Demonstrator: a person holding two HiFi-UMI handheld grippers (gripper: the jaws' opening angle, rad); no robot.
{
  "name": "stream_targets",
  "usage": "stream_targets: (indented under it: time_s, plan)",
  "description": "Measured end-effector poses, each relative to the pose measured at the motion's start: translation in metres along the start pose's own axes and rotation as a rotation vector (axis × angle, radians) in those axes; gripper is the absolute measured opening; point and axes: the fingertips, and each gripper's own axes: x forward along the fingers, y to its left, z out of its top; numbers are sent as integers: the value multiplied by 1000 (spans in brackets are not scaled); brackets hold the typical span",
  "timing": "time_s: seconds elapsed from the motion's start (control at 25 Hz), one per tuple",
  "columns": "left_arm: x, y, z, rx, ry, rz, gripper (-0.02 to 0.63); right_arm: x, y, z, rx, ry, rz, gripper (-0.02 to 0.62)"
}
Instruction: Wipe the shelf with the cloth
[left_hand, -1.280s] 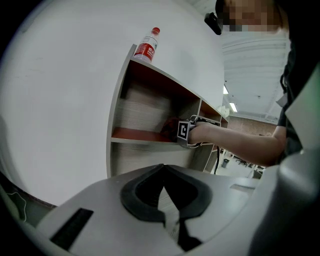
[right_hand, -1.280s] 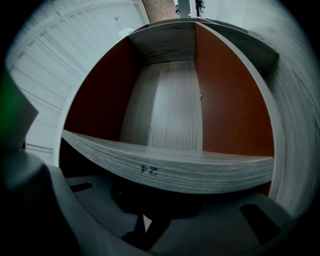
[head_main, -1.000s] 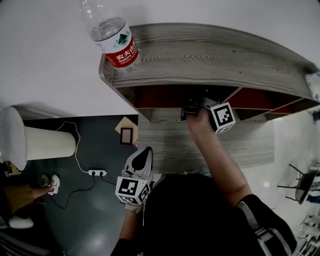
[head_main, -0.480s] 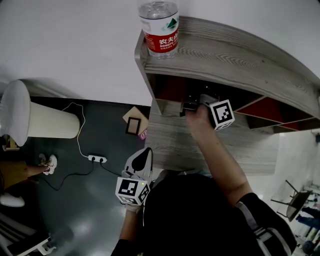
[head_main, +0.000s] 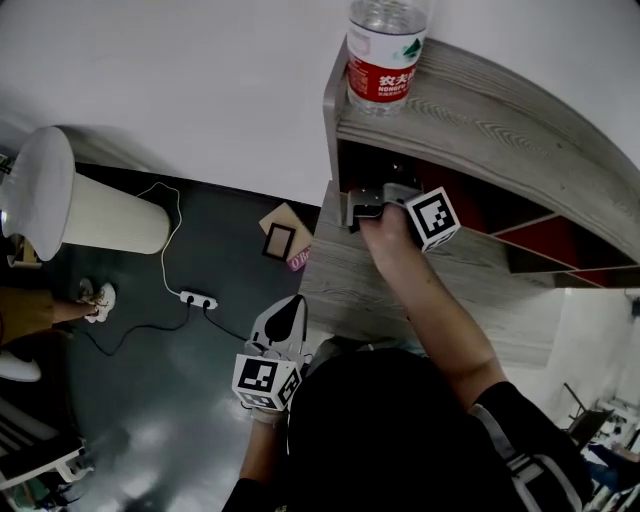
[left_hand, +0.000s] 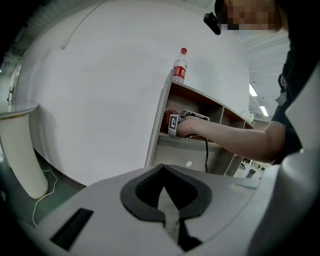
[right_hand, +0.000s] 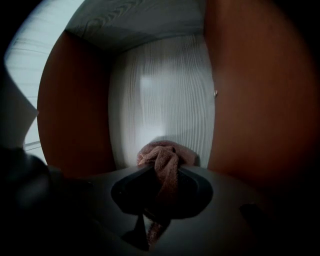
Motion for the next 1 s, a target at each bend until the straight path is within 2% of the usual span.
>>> stream_targets:
  time_s: [0.16,0.36,0.52,0.64,0.8,1.0]
  plan:
    - [-4,4,-1,-5,-4,21,5,10,2,-23,-17,64,15,44]
    - [-7,6,1,-7,-10,35,5,12,8,-28,-65,87,31,44]
    - [-5,2,1,0,-6,28,5,16,27,-24,-173,103,120,44]
    - [-3,-1,3,8,-3,20,5,21,50,-19,-214,97,211,44]
    - [-1,-9,5,20,-3,7,5,23,74,-8,-215,72,310,44]
    - [1,-14,4,29,5,-1,5,19,81,12,-191,18,344,45]
